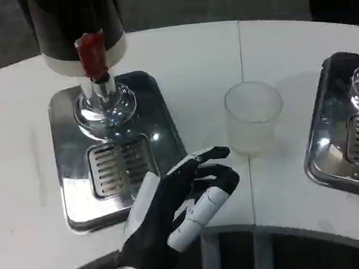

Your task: Grasp the cup under the faucet to collect the drink, then remove the cup.

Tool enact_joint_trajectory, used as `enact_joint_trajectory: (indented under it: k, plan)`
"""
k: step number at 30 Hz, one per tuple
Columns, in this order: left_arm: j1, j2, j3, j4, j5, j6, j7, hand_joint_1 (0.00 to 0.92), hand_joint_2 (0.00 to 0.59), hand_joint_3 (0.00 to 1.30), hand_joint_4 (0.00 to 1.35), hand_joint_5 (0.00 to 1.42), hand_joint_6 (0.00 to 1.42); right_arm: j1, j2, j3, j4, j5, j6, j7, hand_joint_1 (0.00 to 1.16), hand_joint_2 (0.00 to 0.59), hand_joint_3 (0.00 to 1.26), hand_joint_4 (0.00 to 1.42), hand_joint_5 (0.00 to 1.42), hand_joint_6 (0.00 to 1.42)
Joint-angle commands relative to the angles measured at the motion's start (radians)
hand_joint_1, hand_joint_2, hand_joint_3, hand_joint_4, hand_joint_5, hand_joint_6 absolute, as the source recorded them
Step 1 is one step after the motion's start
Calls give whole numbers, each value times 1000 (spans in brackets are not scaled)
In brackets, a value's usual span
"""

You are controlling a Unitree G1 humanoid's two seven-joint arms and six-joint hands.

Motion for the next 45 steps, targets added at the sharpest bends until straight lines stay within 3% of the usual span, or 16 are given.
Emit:
enact_joint_trajectory:
  k: [1, 10, 45]
  plan:
    - [16, 3, -3, -7, 8, -10, 7, 0, 43, 275, 305, 404, 422, 3, 14, 13, -6, 5, 14, 1, 583, 271, 356, 498, 546, 460]
    - [32, 5, -2, -21, 39, -33, 43, 0, 44, 195, 131, 268, 293, -13, 19, 35, 7, 5, 12, 3, 594, 277, 337, 466, 494, 456]
    - [34, -1, -4, -14, 35, -32, 36, 0, 44, 202, 158, 260, 280, -5, 17, 22, -6, 9, 11, 5, 596, 281, 325, 453, 490, 444]
